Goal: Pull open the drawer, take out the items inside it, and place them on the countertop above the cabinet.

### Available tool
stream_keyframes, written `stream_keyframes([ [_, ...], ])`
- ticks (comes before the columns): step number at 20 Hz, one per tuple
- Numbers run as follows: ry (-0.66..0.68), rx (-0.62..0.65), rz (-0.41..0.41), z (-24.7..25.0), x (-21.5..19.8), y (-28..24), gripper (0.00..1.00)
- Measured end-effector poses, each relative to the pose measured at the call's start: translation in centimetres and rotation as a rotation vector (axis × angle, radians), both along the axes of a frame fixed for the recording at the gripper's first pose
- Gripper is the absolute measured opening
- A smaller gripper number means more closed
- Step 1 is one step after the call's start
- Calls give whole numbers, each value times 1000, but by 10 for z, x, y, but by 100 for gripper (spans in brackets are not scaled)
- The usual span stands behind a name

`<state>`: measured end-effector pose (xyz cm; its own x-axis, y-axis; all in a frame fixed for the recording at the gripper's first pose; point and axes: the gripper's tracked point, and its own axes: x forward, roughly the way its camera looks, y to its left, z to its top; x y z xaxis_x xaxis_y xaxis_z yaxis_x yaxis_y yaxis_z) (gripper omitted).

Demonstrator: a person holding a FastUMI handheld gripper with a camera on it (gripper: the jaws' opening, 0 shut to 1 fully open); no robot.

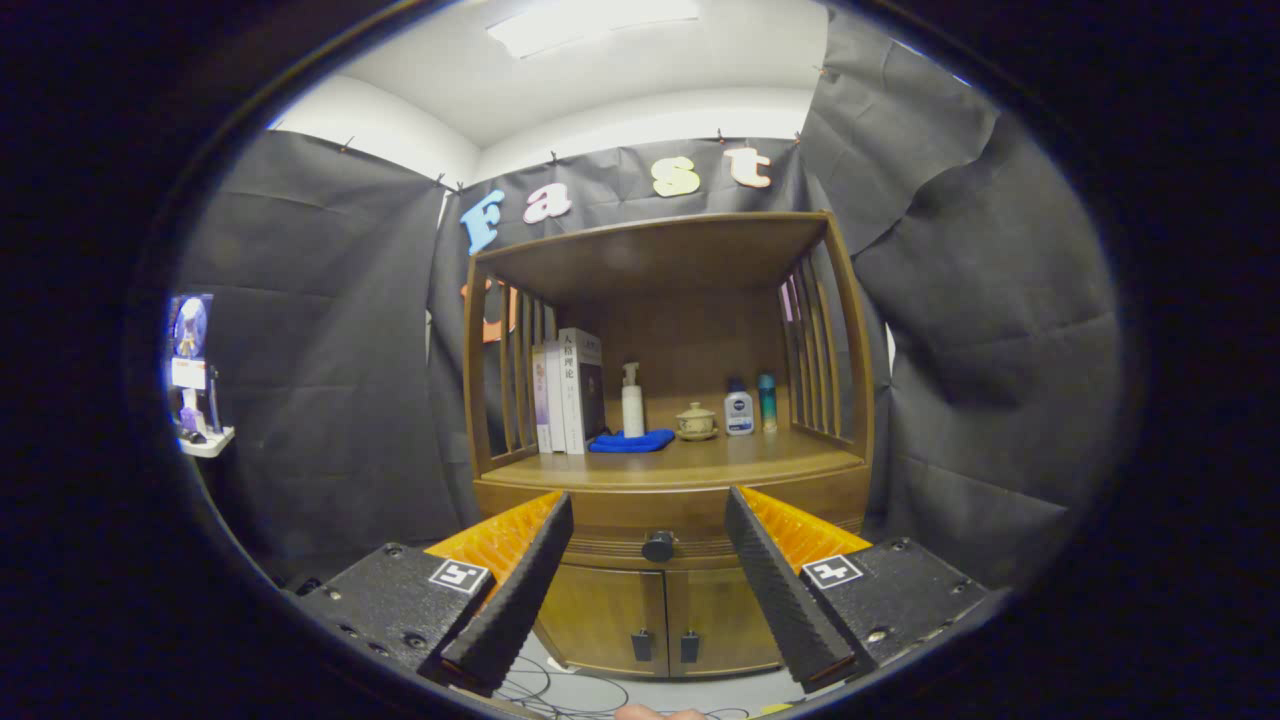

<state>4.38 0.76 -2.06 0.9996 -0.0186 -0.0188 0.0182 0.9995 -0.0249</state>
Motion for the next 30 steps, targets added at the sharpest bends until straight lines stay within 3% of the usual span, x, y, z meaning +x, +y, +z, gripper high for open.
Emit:
stream_keyframes([
  [11, 158, 65, -57, -97, 110, 0, 99],
  [16, 236, 71, -138, -136, 159, -25, 98],
  [22, 280, 28, -141, -162, 184, -33, 77],
  [27, 299, 13, -155, -168, 201, -31, 52],
  [30, 287, -6, -177, -167, 199, -34, 47],
])
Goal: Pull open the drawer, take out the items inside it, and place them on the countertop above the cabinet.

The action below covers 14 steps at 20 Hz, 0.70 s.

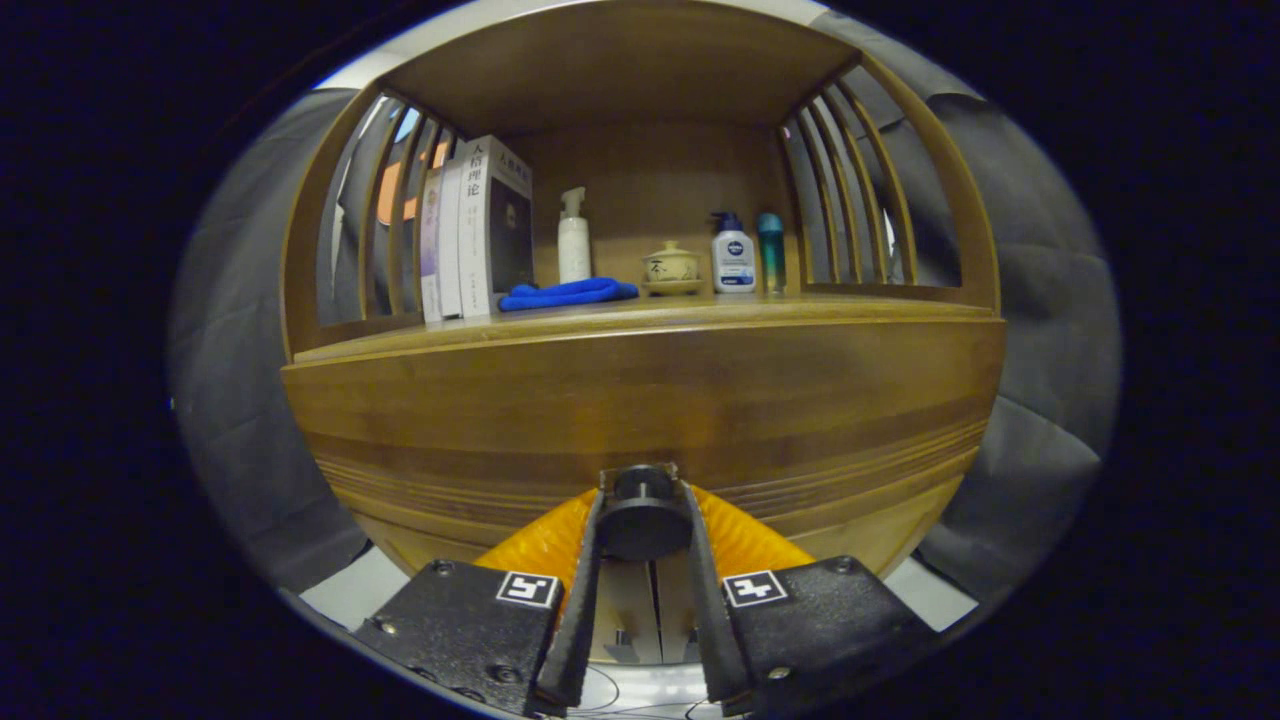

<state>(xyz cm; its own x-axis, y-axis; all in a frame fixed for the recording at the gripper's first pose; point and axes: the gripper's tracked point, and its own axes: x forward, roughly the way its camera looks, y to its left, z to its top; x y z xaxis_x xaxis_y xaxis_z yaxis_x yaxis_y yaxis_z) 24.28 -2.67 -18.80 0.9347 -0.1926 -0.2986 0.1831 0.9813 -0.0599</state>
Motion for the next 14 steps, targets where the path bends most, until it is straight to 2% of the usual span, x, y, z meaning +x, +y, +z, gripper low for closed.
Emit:
stream_keyframes([
  [3, 3, -17, 3, -2, -4, 0, 40],
  [7, 2, -30, 11, -2, -17, -1, 37],
  [10, 0, -15, 20, 0, -56, 2, 36],
  [14, 3, -23, 37, 0, -86, 7, 36],
])
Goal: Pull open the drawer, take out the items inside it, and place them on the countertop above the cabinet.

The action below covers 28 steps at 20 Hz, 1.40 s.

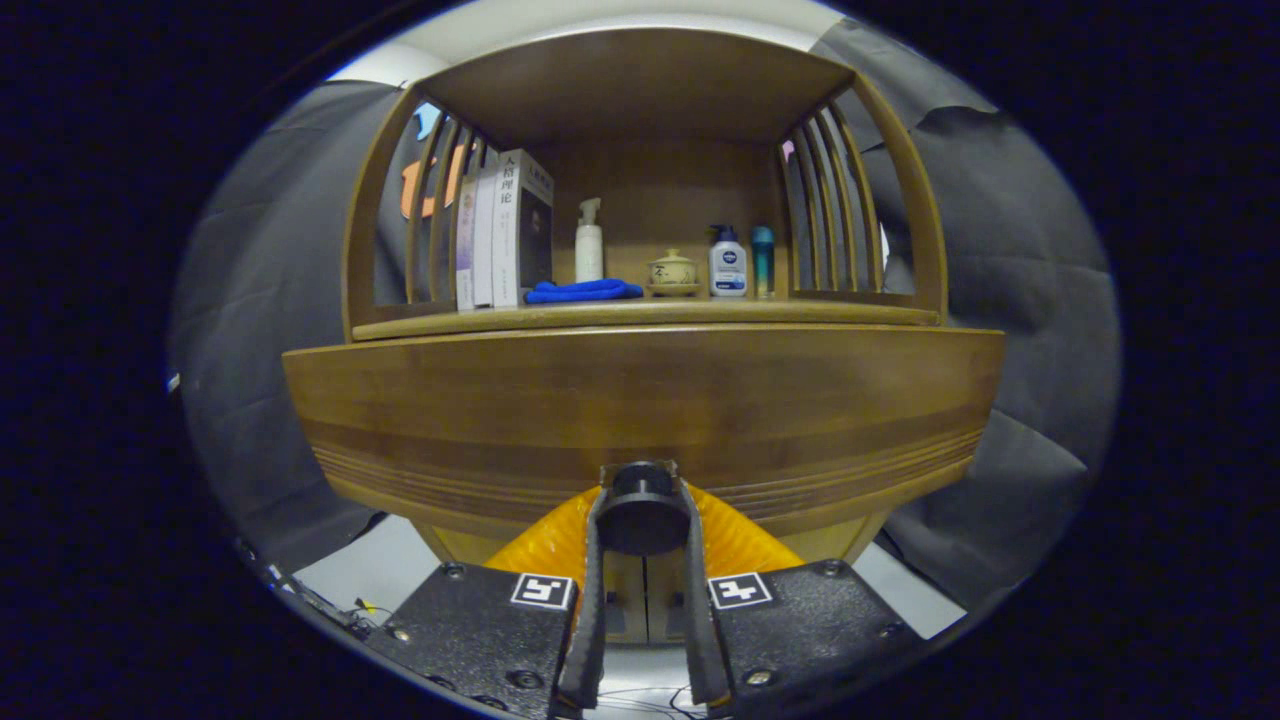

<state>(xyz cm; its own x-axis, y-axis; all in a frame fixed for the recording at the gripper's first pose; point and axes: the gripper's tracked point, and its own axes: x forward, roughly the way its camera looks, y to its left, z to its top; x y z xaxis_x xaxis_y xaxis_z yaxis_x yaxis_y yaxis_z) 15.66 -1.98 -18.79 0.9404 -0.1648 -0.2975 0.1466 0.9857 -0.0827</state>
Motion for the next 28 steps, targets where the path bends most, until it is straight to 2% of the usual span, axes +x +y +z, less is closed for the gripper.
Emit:
stream_keyframes([
  [8, 30, 23, 40, -5, -64, 8, 36],
  [15, 62, 12, 72, -11, -94, 10, 36],
  [18, 77, 0, 72, -13, -95, 10, 36],
  [20, 108, 3, 64, -14, -98, 9, 41],
  [21, 117, 12, 75, -11, -100, 13, 48],
  [22, 146, 13, 83, -10, -104, 13, 50],
  [25, 156, 4, 132, 9, -121, 16, 83],
  [27, 146, 0, 145, 27, -124, 19, 100],
  [28, 140, 13, 156, 38, -124, 24, 100],
])
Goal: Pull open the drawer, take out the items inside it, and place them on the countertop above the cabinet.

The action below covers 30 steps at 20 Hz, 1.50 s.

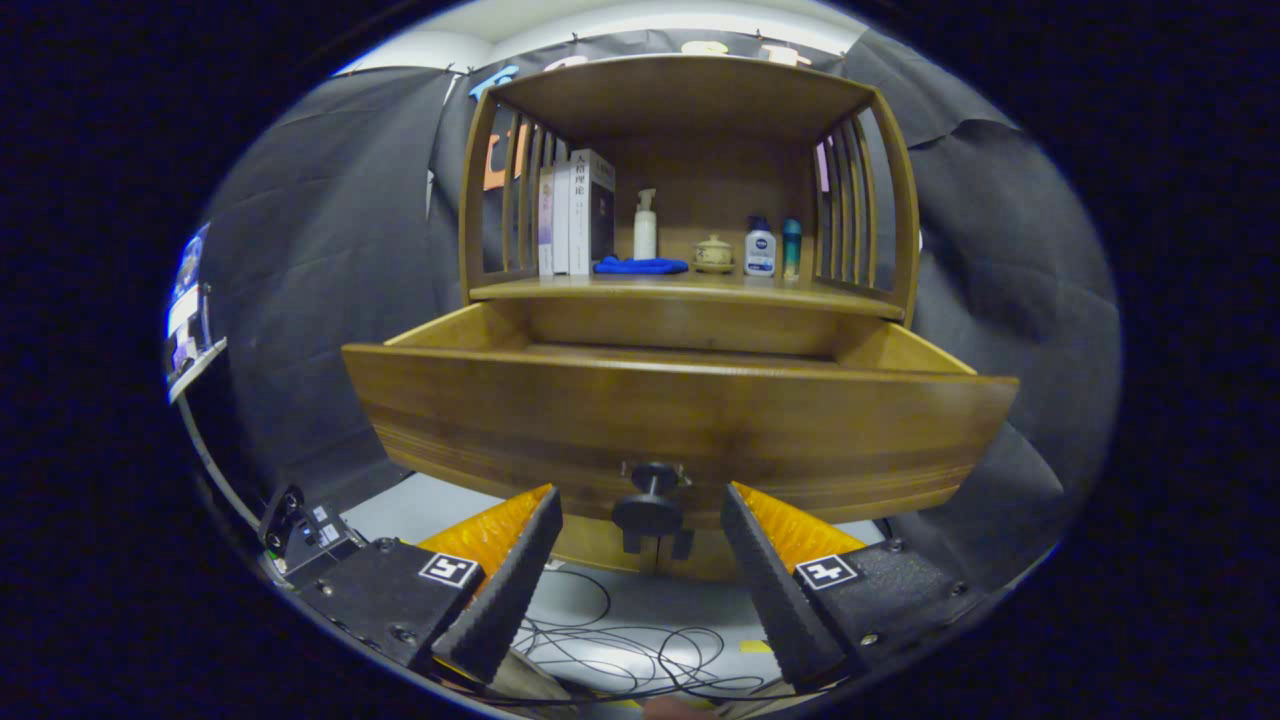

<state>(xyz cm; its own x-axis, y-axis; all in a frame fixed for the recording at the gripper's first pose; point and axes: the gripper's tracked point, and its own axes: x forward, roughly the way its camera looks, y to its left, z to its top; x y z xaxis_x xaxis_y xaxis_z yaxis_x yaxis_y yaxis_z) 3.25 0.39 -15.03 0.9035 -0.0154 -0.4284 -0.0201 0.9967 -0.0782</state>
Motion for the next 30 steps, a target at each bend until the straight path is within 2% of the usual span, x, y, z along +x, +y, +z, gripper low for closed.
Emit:
stream_keyframes([
  [4, -20, 29, 61, 43, 14, 19, 100],
  [7, 62, 86, 160, 54, 23, 42, 100],
  [9, 97, 126, 182, 66, 36, 43, 100],
  [15, 273, 88, 126, 71, 89, 28, 98],
  [20, 524, 12, 100, 34, 115, 20, 98],
  [23, 628, -60, 37, 13, 126, 9, 98],
  [25, 684, -71, 28, 0, 134, 8, 98],
  [30, 808, -35, -57, -32, 148, -4, 97],
])
